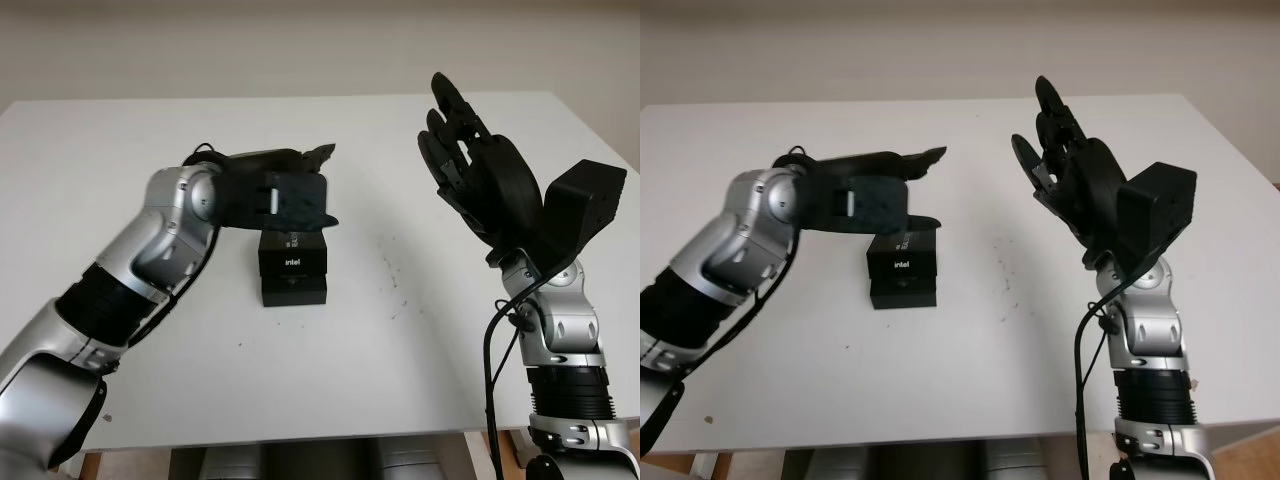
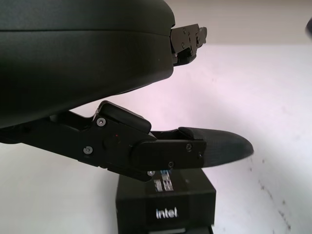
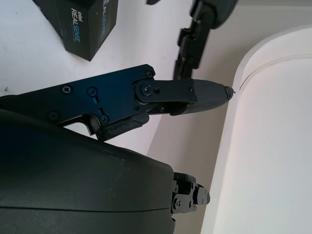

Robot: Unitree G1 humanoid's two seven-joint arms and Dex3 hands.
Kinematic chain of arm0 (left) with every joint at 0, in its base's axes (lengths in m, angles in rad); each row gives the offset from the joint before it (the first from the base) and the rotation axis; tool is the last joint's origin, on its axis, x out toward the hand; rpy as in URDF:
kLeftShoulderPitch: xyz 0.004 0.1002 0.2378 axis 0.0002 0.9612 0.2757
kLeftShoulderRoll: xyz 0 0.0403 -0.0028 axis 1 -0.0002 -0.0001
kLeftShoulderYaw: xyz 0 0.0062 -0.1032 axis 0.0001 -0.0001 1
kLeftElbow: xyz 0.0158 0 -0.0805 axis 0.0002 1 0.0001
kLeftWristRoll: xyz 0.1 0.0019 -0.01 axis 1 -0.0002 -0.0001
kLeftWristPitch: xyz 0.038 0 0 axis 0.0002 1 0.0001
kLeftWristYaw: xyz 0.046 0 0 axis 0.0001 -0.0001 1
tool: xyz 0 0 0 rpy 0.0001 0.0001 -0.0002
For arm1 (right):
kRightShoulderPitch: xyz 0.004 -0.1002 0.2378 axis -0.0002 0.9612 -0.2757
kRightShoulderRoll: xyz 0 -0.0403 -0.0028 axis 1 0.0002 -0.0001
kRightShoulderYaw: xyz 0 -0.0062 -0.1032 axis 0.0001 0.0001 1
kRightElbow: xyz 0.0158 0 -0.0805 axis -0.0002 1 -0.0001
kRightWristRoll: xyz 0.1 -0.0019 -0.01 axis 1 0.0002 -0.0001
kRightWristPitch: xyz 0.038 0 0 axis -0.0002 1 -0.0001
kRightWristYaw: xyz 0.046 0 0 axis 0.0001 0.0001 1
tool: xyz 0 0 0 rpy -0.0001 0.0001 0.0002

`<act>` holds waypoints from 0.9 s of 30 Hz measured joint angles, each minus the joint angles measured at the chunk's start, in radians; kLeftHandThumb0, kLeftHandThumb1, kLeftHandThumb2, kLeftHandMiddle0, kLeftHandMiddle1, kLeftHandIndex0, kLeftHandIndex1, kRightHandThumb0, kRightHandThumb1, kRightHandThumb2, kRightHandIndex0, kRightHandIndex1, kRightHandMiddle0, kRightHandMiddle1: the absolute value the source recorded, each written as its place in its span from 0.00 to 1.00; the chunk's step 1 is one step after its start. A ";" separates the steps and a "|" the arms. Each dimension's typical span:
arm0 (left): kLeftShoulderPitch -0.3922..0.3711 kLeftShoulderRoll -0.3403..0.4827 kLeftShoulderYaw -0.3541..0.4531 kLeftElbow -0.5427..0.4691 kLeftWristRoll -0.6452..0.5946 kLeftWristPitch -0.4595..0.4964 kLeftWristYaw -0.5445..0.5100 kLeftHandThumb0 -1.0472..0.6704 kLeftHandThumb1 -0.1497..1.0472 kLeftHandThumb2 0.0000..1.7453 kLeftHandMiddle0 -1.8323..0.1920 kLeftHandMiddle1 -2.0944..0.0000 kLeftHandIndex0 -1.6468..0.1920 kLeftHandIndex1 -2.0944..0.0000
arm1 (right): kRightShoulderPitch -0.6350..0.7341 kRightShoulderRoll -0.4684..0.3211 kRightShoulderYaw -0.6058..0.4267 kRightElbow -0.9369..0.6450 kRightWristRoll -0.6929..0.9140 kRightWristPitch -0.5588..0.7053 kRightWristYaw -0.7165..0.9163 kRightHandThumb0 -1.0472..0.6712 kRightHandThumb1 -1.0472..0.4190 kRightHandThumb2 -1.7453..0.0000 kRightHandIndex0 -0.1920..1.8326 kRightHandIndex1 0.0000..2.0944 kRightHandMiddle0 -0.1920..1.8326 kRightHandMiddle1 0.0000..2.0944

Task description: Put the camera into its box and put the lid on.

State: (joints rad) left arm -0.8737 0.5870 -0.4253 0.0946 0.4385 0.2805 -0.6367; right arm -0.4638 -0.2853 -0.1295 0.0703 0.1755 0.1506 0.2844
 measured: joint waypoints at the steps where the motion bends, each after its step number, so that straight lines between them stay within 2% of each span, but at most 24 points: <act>1: 0.004 0.002 0.014 0.011 -0.008 -0.024 0.004 0.10 1.00 0.23 1.00 1.00 1.00 1.00 | 0.000 0.000 0.000 0.000 0.000 0.000 0.002 0.25 0.00 0.79 0.03 0.02 0.06 0.02; 6: 0.024 0.001 0.069 0.050 -0.033 -0.061 0.008 0.13 1.00 0.25 1.00 1.00 1.00 1.00 | 0.000 -0.001 0.000 0.011 -0.007 -0.008 0.005 0.24 0.00 0.79 0.04 0.03 0.07 0.02; 8: 0.024 -0.002 0.101 0.112 -0.064 -0.120 0.023 0.12 1.00 0.25 1.00 1.00 1.00 1.00 | -0.001 -0.001 0.000 0.018 -0.007 -0.008 0.006 0.25 0.00 0.79 0.04 0.03 0.07 0.02; 12: -0.011 -0.003 0.132 0.333 -0.113 -0.249 0.016 0.05 1.00 0.23 0.98 0.98 1.00 1.00 | -0.001 -0.003 -0.001 0.029 -0.006 -0.008 0.010 0.24 0.00 0.79 0.04 0.03 0.07 0.03; 14: -0.048 -0.008 0.156 0.460 -0.165 -0.279 -0.028 0.02 1.00 0.13 1.00 1.00 1.00 1.00 | -0.001 -0.004 -0.001 0.031 -0.006 -0.008 0.011 0.24 0.00 0.80 0.04 0.03 0.07 0.03; 18: -0.150 -0.019 0.193 0.663 -0.220 -0.312 -0.104 0.00 0.97 0.04 0.98 0.99 1.00 1.00 | -0.001 -0.004 -0.002 0.033 -0.007 -0.008 0.011 0.24 0.00 0.80 0.04 0.03 0.07 0.03; 22: -0.209 -0.026 0.180 0.741 -0.200 -0.329 -0.157 0.00 0.94 0.03 0.99 0.99 1.00 1.00 | -0.002 -0.005 -0.002 0.035 -0.009 -0.008 0.010 0.24 0.00 0.81 0.04 0.03 0.08 0.03; 27: -0.220 -0.034 0.146 0.797 -0.162 -0.407 -0.216 0.00 0.95 0.03 0.92 0.95 1.00 1.00 | -0.002 -0.005 -0.008 0.035 -0.005 -0.008 0.009 0.24 0.00 0.81 0.04 0.03 0.08 0.03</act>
State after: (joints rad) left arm -1.0936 0.5529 -0.2798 0.8913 0.2765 -0.1265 -0.8525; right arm -0.4654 -0.2900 -0.1375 0.1049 0.1707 0.1426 0.2932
